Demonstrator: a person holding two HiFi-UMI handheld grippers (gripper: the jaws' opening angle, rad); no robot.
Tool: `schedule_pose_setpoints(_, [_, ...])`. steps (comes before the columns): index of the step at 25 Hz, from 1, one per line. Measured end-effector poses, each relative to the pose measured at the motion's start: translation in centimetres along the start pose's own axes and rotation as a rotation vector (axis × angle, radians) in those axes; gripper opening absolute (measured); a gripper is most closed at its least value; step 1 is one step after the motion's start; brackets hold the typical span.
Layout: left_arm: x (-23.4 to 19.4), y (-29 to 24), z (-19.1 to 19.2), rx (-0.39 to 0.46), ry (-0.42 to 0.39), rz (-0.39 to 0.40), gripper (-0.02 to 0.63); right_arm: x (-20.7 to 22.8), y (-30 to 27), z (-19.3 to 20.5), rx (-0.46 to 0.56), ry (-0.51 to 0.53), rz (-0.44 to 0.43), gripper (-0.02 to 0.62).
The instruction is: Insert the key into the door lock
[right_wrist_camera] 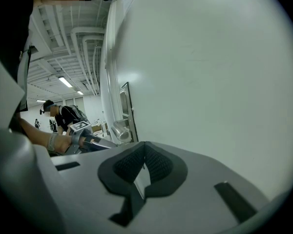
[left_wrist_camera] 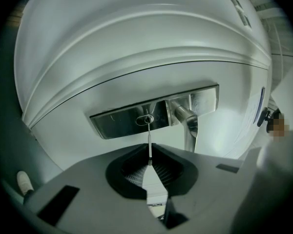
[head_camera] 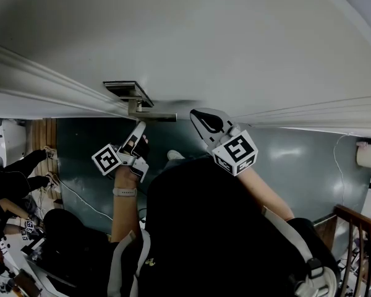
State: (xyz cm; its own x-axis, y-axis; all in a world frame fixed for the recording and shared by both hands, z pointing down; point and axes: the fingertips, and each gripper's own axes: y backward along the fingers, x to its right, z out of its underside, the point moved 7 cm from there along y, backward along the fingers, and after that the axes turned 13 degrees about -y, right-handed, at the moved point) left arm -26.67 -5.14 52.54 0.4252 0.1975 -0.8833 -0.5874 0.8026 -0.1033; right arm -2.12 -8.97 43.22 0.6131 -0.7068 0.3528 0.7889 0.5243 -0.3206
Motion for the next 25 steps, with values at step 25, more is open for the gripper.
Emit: schedule_pose_setpoints(25, [0.44, 0.22, -0.61, -0.023, 0.019, 0.004, 0.026, -0.12, 0.0, -0.35, 0.024, -0.015, 0.006, 0.014])
